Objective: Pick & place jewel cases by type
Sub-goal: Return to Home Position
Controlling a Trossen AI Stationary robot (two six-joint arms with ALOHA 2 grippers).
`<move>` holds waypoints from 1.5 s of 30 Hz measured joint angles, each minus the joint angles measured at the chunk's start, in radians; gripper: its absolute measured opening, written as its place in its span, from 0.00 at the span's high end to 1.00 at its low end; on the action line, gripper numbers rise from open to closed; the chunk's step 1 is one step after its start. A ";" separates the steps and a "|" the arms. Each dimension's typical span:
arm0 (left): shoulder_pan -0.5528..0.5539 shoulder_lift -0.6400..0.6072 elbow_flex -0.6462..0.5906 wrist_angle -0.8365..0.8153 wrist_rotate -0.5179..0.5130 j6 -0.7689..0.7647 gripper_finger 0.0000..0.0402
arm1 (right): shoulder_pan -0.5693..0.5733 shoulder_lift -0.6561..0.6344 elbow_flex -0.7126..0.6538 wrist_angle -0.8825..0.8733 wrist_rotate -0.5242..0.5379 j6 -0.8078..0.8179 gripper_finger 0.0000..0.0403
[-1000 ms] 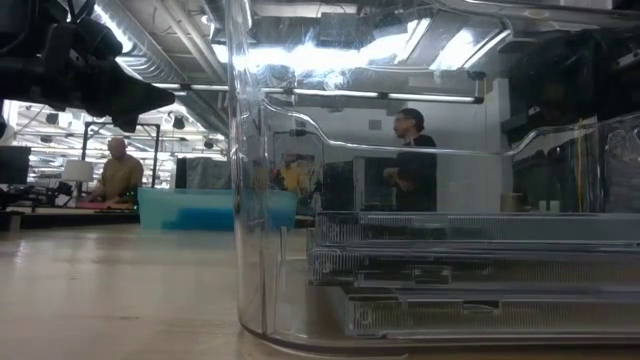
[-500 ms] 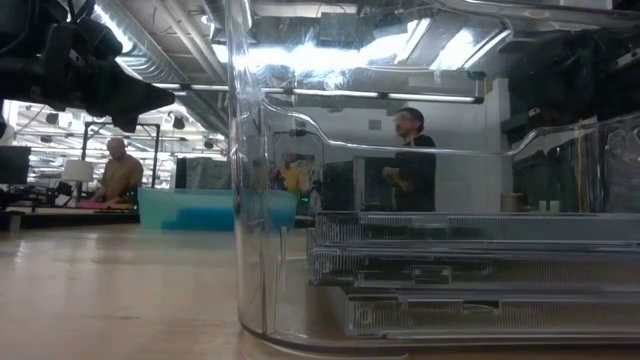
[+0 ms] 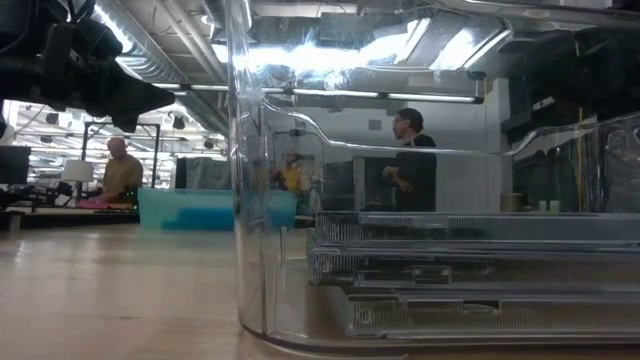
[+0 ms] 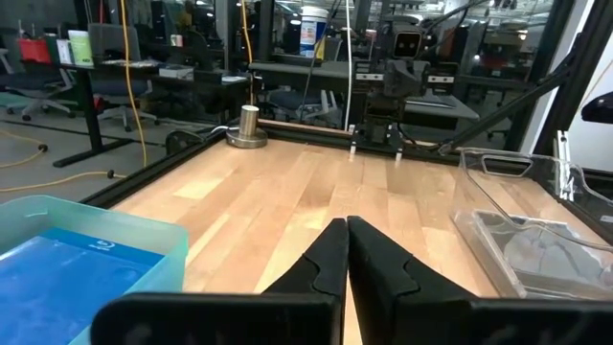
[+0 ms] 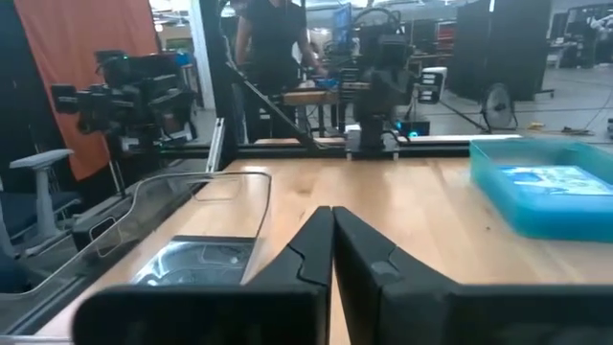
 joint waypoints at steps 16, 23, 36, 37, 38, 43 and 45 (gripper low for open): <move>0.000 0.000 0.000 0.000 0.000 0.000 0.99 | 0.003 0.000 0.000 0.001 0.000 0.000 0.97; 0.000 0.000 0.000 0.000 0.000 0.000 0.99 | 0.003 0.000 0.000 0.001 0.000 0.000 0.97; 0.000 0.000 0.000 0.000 0.000 0.000 0.98 | 0.003 0.000 0.000 0.001 0.000 0.000 0.97; 0.000 0.000 0.000 0.000 0.000 0.000 0.98 | 0.003 0.000 0.000 0.001 0.000 0.000 0.97; 0.000 0.000 0.000 0.000 0.000 0.000 0.98 | 0.003 0.000 0.000 0.001 0.000 0.000 0.97; 0.000 0.000 0.000 0.000 0.000 0.000 0.98 | 0.003 0.000 0.000 0.001 0.000 0.000 0.97; 0.000 0.000 0.000 0.000 0.000 0.000 0.98 | 0.003 0.000 0.000 0.001 0.000 0.000 0.97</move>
